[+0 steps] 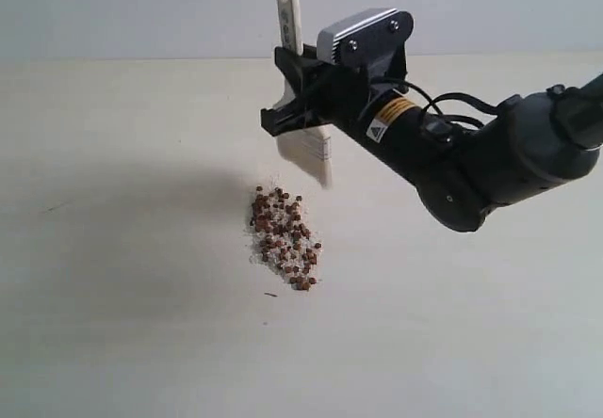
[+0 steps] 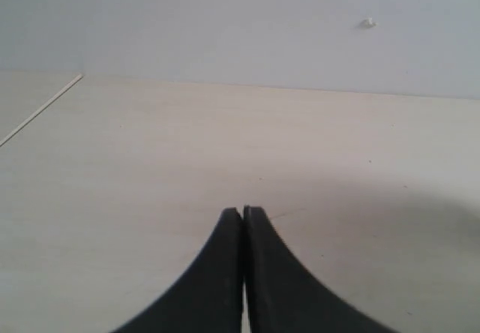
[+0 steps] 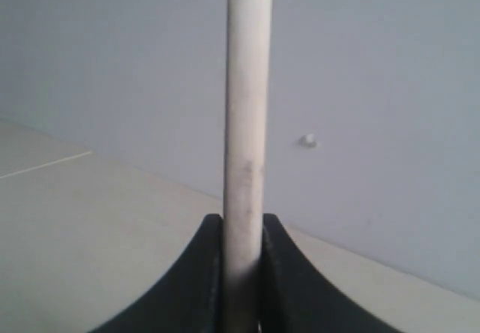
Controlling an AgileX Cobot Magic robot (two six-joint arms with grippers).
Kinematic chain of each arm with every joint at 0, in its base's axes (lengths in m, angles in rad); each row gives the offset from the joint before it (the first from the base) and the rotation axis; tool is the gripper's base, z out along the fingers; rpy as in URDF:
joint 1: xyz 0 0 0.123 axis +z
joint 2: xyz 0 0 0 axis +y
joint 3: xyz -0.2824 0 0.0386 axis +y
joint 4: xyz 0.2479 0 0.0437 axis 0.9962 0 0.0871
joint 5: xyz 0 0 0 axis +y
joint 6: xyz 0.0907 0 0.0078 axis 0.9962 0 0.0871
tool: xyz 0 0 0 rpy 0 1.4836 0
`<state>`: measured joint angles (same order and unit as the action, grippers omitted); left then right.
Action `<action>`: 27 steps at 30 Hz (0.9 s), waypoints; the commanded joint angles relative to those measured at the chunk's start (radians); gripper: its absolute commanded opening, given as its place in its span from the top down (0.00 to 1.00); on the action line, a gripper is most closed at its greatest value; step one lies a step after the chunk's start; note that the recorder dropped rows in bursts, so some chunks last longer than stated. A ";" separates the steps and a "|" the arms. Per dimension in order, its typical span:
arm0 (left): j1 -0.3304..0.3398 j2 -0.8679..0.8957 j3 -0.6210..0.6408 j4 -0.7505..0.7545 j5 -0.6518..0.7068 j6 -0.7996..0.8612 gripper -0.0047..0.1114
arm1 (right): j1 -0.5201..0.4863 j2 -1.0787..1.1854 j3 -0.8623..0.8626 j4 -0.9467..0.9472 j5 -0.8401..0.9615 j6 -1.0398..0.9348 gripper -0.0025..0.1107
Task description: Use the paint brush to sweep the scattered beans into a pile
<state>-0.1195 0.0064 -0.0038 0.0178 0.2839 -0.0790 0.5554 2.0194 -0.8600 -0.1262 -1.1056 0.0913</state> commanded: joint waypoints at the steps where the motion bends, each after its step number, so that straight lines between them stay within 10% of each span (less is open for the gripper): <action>1: -0.002 -0.006 0.004 0.004 -0.008 0.004 0.96 | -0.002 -0.080 -0.004 0.037 0.091 -0.067 0.98; 8: -0.002 -0.006 0.004 0.004 -0.008 0.004 0.96 | -0.019 -0.177 -0.002 -0.592 0.259 0.141 0.98; 16: -0.001 -0.006 0.004 0.004 -0.006 0.004 0.96 | -0.190 -0.227 -0.004 -1.266 -0.115 0.558 0.98; 27: -0.001 -0.006 0.004 0.004 0.000 0.004 0.96 | -0.198 -0.139 -0.004 -1.385 -0.115 0.724 0.98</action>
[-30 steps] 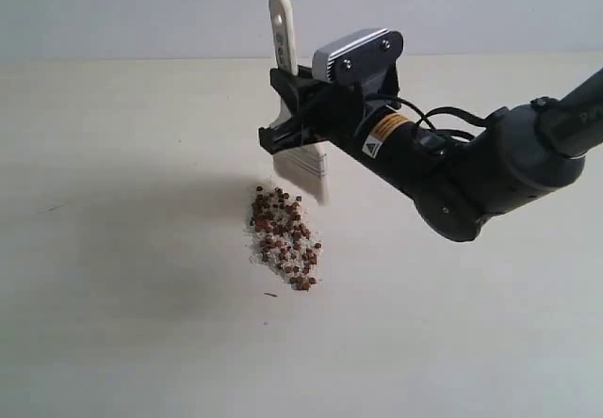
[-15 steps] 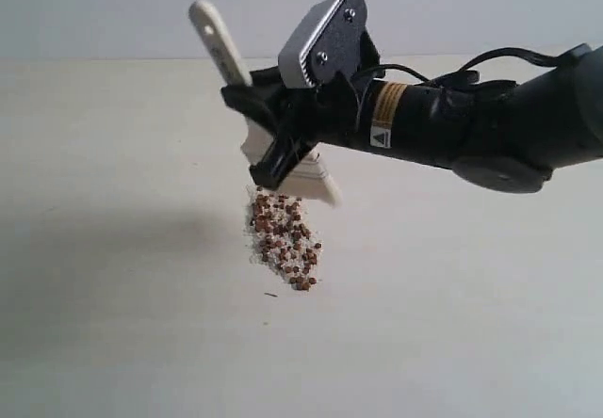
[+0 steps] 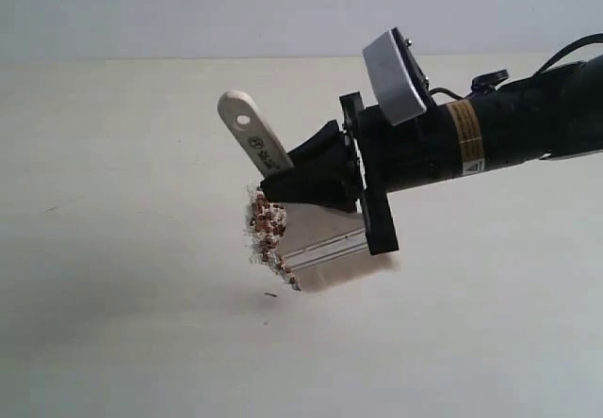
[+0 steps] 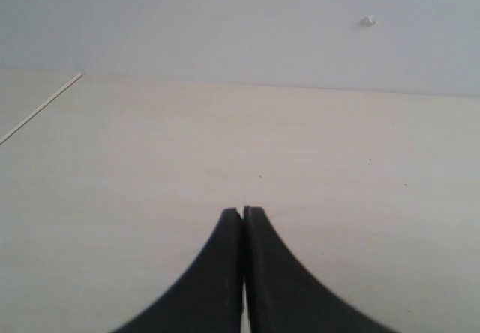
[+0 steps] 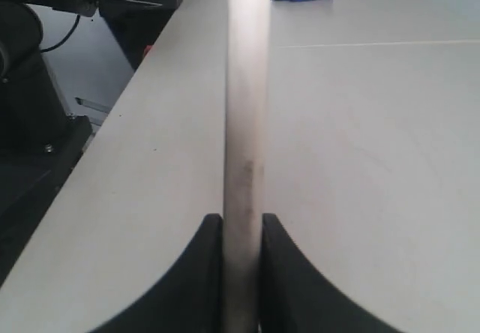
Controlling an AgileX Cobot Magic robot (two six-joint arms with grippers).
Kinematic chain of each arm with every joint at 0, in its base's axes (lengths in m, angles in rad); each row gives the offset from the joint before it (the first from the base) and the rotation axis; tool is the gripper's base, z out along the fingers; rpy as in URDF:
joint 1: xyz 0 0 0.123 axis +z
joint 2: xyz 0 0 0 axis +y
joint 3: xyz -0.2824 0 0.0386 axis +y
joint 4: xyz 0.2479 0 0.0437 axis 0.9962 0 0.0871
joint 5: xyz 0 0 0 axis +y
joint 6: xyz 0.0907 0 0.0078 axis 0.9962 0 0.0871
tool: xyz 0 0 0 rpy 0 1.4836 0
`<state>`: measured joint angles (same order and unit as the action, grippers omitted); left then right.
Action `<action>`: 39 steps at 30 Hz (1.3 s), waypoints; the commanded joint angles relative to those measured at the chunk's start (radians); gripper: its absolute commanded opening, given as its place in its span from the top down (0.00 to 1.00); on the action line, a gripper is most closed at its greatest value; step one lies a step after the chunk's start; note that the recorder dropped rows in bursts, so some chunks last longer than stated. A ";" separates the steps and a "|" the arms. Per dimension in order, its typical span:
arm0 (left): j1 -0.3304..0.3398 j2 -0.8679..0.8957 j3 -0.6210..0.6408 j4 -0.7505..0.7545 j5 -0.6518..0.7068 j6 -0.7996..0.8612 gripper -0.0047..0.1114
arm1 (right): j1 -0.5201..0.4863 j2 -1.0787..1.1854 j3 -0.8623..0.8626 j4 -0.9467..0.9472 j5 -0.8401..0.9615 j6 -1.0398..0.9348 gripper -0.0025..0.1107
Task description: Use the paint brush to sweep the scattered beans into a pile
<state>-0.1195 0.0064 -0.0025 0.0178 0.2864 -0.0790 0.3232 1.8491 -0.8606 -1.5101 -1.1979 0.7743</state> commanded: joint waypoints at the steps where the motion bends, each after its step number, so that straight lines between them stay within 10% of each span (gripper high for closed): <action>1: -0.001 -0.006 0.003 0.004 -0.003 0.004 0.96 | 0.046 0.039 -0.004 0.002 -0.023 0.051 0.98; 39: -0.001 -0.006 0.003 0.004 -0.003 0.004 0.96 | 0.035 0.374 -0.219 0.076 -0.023 -0.096 0.98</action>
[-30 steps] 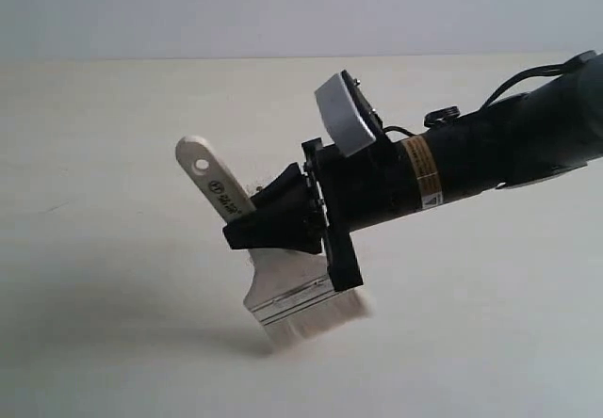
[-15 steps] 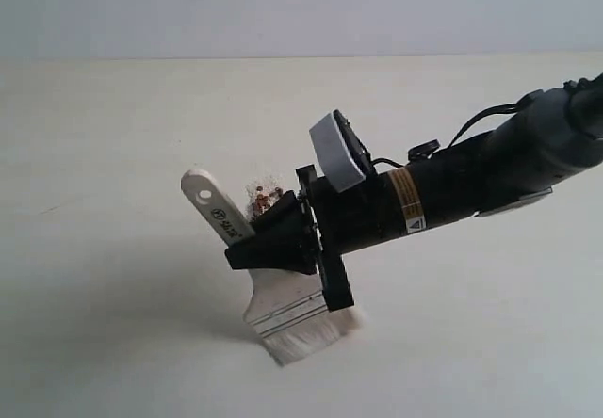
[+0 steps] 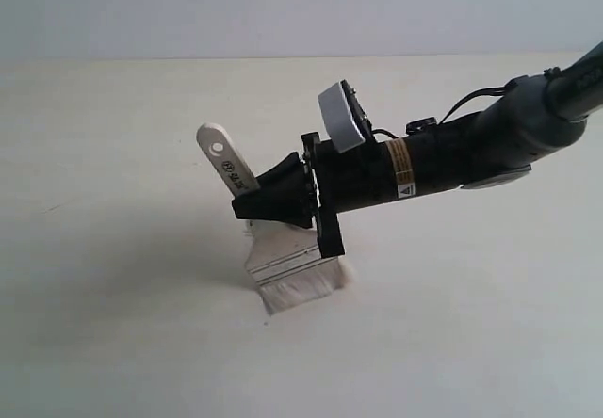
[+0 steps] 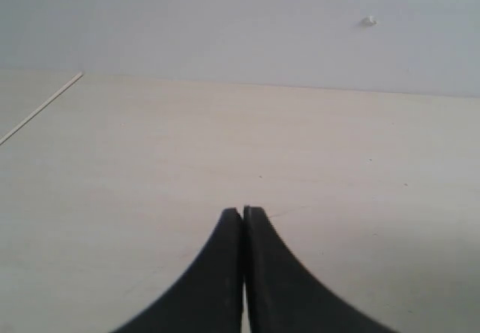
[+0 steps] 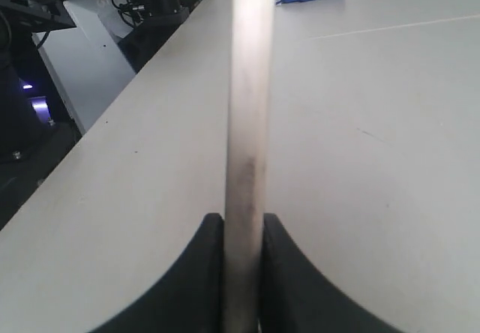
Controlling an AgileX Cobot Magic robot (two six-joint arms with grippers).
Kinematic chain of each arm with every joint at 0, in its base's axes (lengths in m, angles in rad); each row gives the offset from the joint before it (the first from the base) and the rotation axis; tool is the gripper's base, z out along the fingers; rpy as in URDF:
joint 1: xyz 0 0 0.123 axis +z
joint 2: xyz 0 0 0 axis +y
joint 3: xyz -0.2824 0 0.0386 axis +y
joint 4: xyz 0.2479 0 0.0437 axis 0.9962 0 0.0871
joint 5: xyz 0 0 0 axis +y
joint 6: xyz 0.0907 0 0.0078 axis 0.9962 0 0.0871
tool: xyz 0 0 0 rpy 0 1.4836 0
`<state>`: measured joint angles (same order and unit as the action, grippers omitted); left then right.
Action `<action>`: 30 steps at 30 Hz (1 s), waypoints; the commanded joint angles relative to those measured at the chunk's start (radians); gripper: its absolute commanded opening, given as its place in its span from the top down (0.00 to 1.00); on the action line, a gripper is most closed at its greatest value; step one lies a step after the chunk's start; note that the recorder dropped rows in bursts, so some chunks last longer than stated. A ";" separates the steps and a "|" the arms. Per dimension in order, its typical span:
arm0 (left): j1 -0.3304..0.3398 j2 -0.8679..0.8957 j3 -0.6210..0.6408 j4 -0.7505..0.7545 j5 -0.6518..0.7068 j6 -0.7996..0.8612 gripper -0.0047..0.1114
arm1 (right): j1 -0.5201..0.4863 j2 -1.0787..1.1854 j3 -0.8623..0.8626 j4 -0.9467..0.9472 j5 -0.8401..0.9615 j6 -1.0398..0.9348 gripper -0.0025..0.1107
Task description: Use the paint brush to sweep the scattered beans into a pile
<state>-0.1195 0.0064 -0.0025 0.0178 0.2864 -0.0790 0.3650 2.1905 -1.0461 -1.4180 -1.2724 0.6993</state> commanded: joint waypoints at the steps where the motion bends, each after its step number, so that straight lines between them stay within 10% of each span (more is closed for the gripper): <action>1: -0.001 -0.006 0.003 0.004 -0.003 0.004 0.96 | -0.007 0.045 -0.047 -0.016 0.051 -0.021 0.98; 30: -0.001 -0.006 0.003 0.004 -0.003 0.004 0.96 | -0.007 -0.167 -0.238 -0.321 0.051 0.475 0.98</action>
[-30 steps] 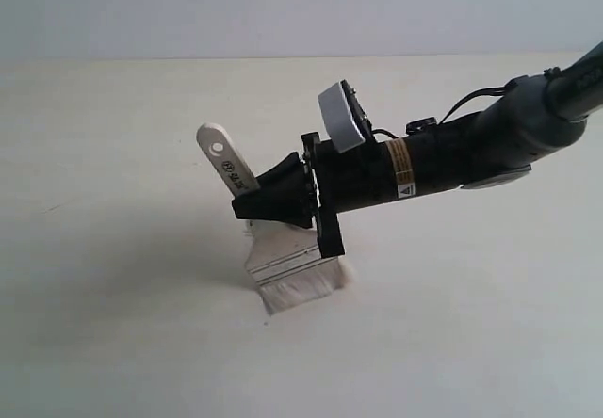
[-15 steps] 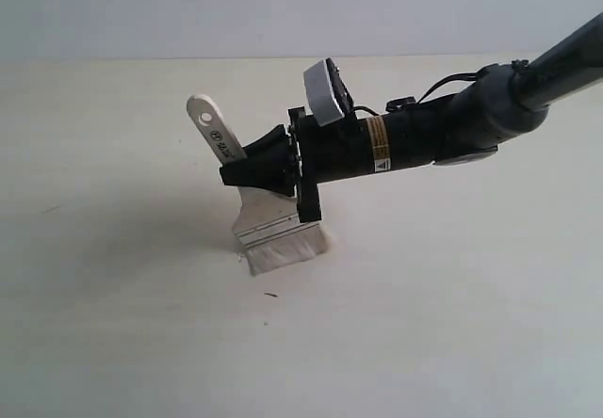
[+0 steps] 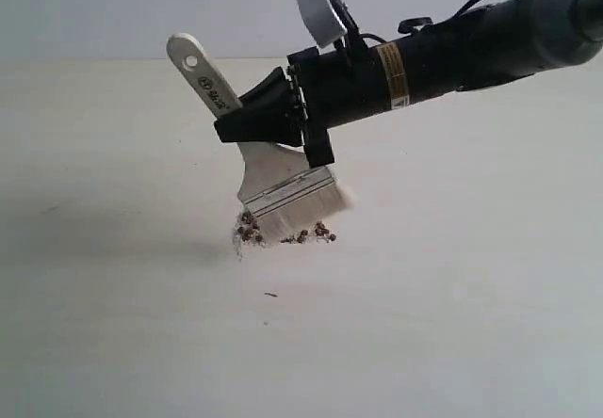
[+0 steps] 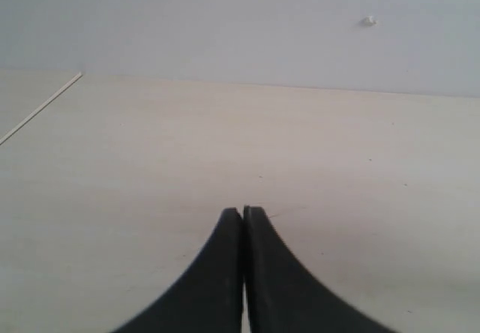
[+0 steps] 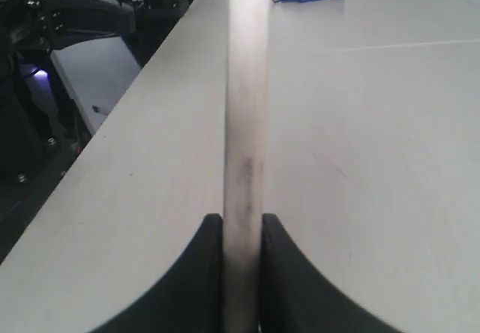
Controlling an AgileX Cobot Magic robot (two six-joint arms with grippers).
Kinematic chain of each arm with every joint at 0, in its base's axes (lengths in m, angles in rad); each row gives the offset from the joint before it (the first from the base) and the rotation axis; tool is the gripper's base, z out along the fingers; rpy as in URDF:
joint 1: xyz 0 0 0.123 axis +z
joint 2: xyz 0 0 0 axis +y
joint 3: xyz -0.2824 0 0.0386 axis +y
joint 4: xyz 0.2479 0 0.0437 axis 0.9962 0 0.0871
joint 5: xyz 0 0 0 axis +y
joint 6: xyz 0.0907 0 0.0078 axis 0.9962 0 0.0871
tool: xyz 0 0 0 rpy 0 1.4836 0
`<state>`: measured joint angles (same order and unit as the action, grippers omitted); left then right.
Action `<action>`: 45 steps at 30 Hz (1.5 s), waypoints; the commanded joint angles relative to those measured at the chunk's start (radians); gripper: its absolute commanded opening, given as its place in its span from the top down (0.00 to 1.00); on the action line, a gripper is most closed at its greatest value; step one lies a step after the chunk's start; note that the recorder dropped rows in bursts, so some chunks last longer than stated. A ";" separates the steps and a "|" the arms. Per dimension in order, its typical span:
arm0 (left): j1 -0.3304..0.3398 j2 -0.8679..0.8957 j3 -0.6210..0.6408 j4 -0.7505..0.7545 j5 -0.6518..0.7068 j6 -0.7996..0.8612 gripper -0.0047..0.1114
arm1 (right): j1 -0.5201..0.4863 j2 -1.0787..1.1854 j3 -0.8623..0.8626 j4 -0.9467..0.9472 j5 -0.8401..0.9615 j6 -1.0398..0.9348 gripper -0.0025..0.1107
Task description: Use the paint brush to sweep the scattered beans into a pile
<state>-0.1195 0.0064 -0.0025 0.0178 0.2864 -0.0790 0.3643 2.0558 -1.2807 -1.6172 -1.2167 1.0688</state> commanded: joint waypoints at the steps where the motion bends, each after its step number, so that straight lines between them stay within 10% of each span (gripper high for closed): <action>1: -0.001 -0.006 0.003 0.004 -0.003 0.004 0.96 | -0.006 -0.035 -0.003 -0.127 -0.004 0.155 0.98; 14: -0.001 -0.006 0.003 0.004 -0.003 0.004 0.96 | 0.015 -0.324 0.188 -0.127 0.919 0.539 0.98; 21: -0.001 -0.006 0.003 0.004 -0.003 0.004 0.96 | 0.318 -0.382 0.469 -0.127 1.981 0.722 0.98; 26: -0.001 -0.006 0.003 0.004 -0.003 0.004 0.96 | 0.443 -0.325 0.475 -0.127 2.091 1.059 0.98; 45: -0.001 -0.006 0.003 0.004 -0.003 0.004 0.96 | 0.613 0.028 0.292 -0.127 2.398 1.059 0.98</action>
<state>-0.1195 0.0064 -0.0025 0.0178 0.2864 -0.0790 0.9757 2.0493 -0.9585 -1.7340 1.1549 2.1240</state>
